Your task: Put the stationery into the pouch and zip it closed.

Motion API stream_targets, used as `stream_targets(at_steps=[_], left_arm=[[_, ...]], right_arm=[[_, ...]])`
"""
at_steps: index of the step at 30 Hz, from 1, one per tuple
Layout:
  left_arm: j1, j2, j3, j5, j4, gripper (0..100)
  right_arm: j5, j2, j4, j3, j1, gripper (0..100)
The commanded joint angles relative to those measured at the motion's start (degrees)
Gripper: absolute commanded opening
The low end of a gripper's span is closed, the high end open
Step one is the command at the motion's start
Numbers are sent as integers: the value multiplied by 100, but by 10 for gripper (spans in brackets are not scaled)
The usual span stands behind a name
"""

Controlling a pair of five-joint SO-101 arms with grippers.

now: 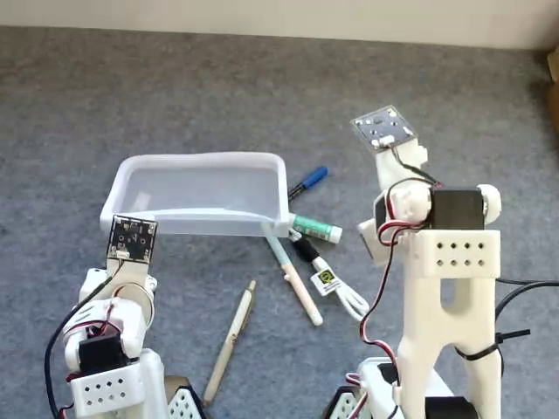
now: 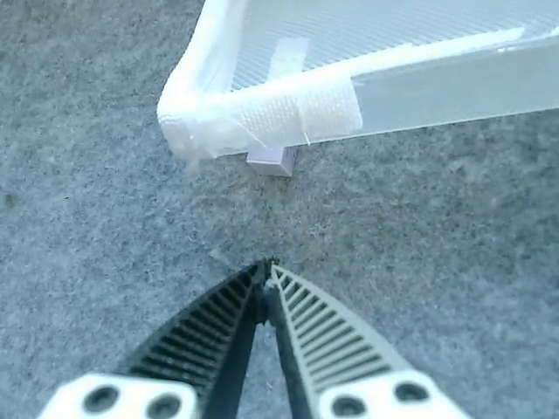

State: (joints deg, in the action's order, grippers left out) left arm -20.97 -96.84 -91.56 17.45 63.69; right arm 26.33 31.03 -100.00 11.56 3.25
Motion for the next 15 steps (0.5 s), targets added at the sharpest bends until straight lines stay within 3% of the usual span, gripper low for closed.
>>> stream_targets(at_steps=[1,7,15], left_arm=[[-84,-57,48,44,-114,8],[-75,-57,48,44,-114,8],[-84,-57,31,44,-88,8]], right_arm=[[97,198,-84,-66,-22,231],[-202,145,163,110,796,231],[-580,145,1868,1490,1481,178]])
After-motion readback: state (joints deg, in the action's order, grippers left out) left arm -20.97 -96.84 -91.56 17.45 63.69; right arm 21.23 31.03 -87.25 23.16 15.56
